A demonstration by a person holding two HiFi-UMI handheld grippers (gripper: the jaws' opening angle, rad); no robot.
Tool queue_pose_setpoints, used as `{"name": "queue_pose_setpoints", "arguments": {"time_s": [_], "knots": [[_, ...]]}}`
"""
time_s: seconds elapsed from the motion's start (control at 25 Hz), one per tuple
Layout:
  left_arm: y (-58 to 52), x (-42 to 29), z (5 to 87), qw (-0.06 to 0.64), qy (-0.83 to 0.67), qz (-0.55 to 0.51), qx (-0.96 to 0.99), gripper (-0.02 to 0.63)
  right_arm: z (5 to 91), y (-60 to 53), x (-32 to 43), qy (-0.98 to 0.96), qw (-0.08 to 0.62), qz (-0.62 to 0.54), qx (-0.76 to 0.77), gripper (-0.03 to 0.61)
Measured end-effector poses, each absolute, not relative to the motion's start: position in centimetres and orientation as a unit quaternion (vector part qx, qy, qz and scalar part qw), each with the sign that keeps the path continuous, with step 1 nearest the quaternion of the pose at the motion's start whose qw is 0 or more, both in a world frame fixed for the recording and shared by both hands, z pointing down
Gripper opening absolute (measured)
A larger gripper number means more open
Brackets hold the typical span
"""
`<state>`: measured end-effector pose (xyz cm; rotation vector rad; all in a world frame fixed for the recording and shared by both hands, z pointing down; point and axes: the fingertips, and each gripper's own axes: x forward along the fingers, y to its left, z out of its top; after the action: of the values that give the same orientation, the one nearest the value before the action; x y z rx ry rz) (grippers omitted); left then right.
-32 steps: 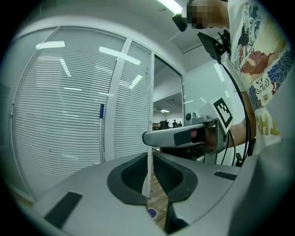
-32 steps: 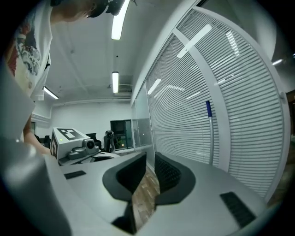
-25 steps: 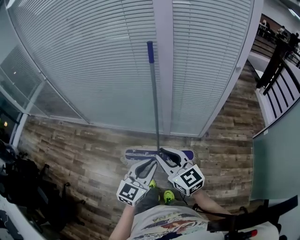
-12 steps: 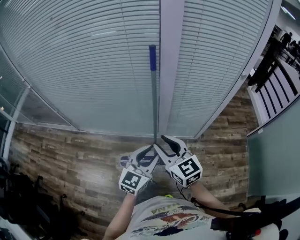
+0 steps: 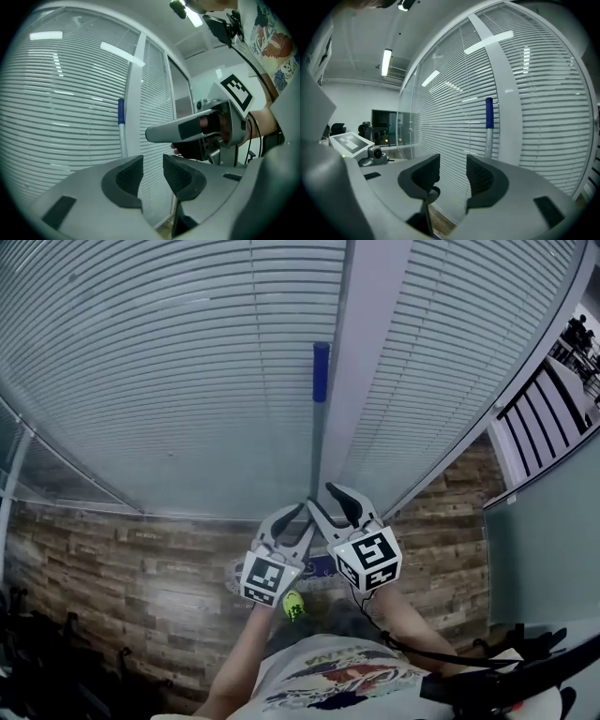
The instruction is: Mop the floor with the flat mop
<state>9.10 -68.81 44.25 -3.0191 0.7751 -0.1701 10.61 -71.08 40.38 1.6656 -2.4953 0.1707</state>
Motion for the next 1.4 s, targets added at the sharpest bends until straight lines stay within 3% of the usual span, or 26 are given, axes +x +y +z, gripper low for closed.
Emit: {"name": "queue_pose_setpoints", "arguments": {"time_s": [0.4, 0.88, 1.04, 1.16, 1.4], "knots": [[-77.1, 12.9, 44.1, 0.018, 0.261, -0.063, -0.963, 0.126, 38.7, -80.1, 15.3, -0.808, 0.067, 0.048, 0.583, 0.155], [-86.4, 19.5, 43.7, 0.037, 0.270, -0.076, -0.959, 0.225, 33.6, -88.7, 19.5, -0.819, 0.045, 0.007, 0.572, 0.155], [-88.0, 19.8, 45.1, 0.029, 0.279, -0.074, -0.957, 0.223, 33.8, -89.6, 18.8, -0.821, 0.049, 0.000, 0.569, 0.155], [-87.5, 20.2, 43.9, 0.030, 0.267, -0.074, -0.960, 0.152, 32.3, -89.2, 18.4, -0.822, 0.056, -0.005, 0.567, 0.155], [-85.3, 18.9, 44.5, 0.018, 0.247, -0.056, -0.967, 0.143, 31.3, -87.3, 17.2, -0.812, 0.052, -0.029, 0.581, 0.155]]}}
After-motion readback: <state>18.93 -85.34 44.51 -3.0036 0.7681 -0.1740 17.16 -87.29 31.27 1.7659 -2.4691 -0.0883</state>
